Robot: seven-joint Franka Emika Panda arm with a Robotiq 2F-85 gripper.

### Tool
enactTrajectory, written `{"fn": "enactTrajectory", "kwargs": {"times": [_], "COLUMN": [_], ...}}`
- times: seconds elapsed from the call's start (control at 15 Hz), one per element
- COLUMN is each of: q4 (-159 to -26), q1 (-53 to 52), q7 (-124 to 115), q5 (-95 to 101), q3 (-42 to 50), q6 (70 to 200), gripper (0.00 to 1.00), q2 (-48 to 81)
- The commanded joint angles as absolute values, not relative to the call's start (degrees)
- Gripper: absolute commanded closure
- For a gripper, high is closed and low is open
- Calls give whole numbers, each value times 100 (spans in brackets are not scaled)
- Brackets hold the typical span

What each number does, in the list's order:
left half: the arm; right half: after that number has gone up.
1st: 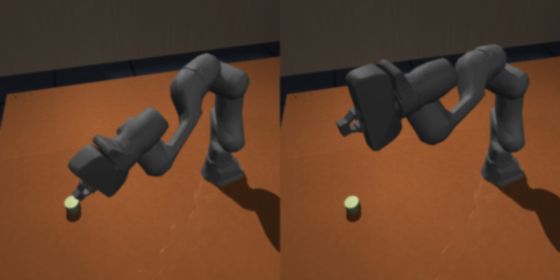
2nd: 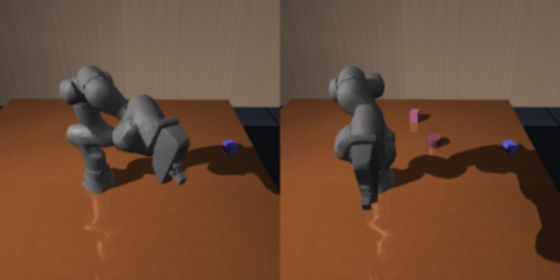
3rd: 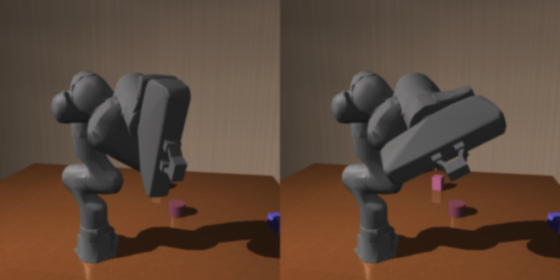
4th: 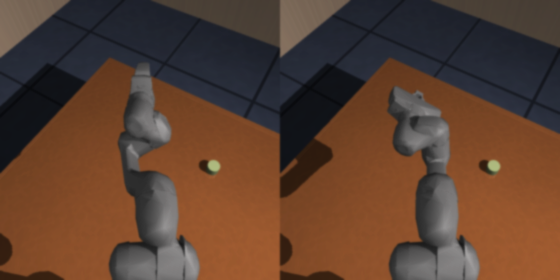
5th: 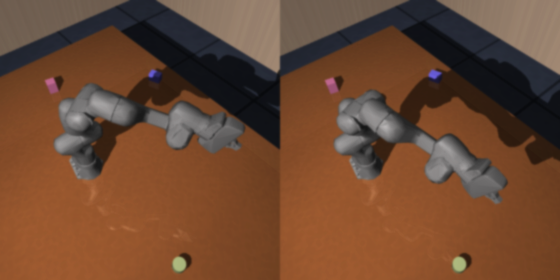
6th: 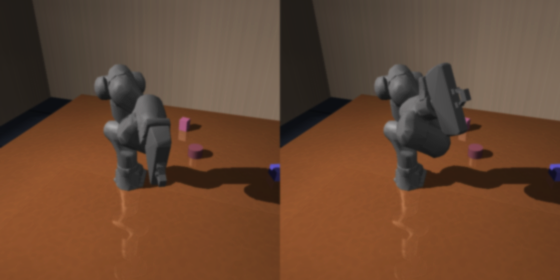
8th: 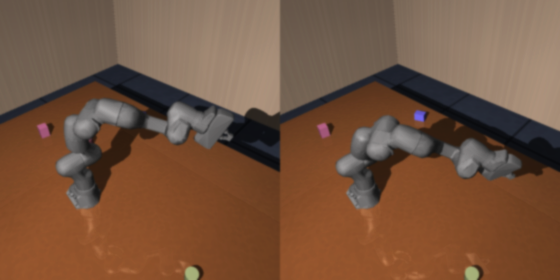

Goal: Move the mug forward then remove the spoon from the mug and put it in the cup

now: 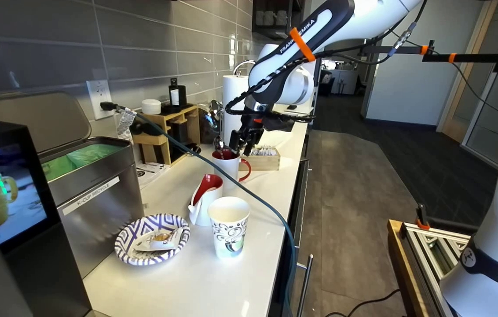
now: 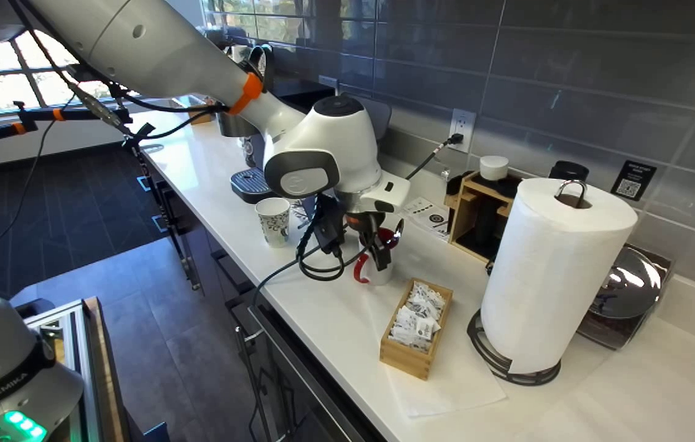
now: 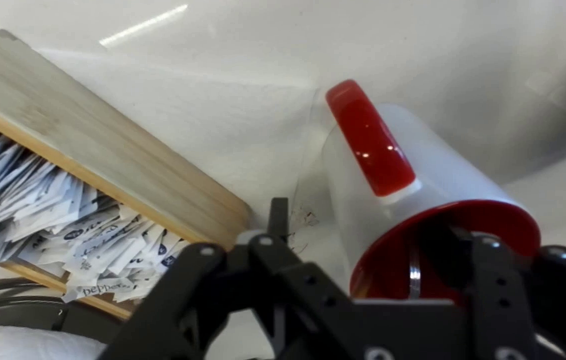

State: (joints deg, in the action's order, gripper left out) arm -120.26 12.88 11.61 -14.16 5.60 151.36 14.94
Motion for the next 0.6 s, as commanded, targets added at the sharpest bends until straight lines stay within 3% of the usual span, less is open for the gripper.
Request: {"fn": "enactTrajectory", "kwargs": {"times": [0.0, 0.33, 0.53], "q4": [-12128, -12133, -12070], "q1": [1216, 1121, 1082], "q7": [1039, 1024, 1085], "q5": [-1378, -1279, -1163], "q3": [496, 455, 462], "q6": [15355, 15357, 15297], "gripper": [64, 99, 99], "q2": [1467, 1475, 1461]}}
